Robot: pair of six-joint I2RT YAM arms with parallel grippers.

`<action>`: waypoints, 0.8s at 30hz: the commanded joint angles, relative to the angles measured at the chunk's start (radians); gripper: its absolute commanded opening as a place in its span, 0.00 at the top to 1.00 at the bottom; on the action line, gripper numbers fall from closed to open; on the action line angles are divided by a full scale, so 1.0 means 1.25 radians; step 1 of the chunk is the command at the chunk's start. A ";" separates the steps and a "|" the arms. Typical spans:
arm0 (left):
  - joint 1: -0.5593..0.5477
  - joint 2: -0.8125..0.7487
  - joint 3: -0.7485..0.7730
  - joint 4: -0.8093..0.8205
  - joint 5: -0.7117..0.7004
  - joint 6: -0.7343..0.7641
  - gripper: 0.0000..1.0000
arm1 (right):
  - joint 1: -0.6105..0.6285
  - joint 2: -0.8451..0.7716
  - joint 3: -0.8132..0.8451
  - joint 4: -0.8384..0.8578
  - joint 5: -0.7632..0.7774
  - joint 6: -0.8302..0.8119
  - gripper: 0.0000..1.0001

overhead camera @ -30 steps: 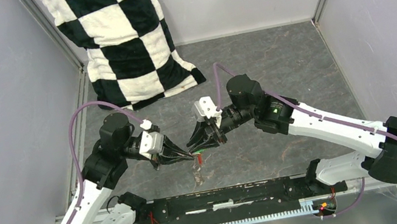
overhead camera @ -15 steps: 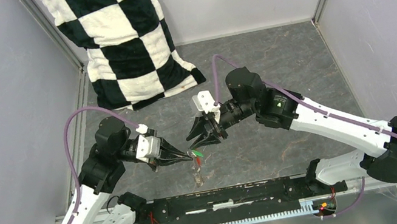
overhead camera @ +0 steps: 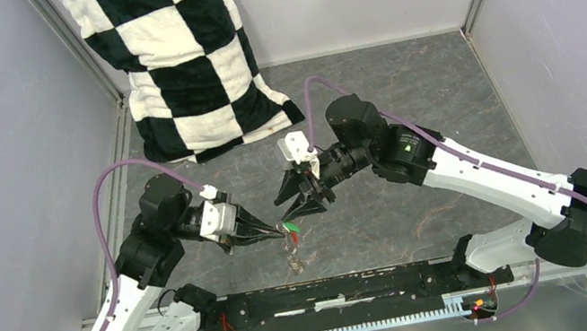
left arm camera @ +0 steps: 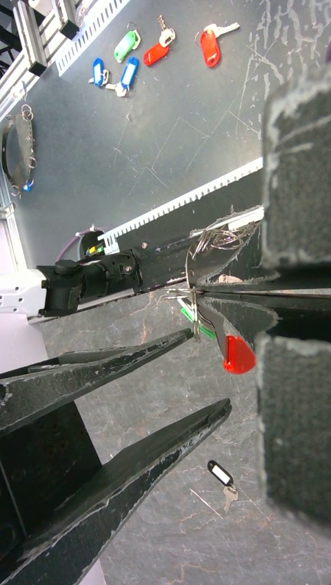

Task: Put the keys on the keyring

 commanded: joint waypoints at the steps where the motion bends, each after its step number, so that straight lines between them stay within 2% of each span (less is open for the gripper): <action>1: -0.003 -0.014 -0.001 0.036 0.009 0.025 0.98 | -0.009 -0.008 0.051 -0.015 -0.009 -0.014 0.55; 9: -0.003 -0.015 -0.004 0.037 -0.006 0.019 0.98 | -0.031 -0.023 0.069 -0.022 0.001 -0.008 0.42; 12: -0.003 -0.022 -0.016 0.081 -0.031 -0.039 0.98 | -0.038 -0.025 0.081 -0.047 0.023 -0.020 0.36; 17: -0.004 -0.054 -0.064 0.192 -0.156 -0.165 0.98 | -0.044 -0.062 0.082 -0.053 0.056 -0.028 0.35; 24: -0.003 -0.061 -0.082 0.226 -0.248 -0.205 0.98 | -0.042 -0.049 0.071 -0.057 0.036 -0.011 0.43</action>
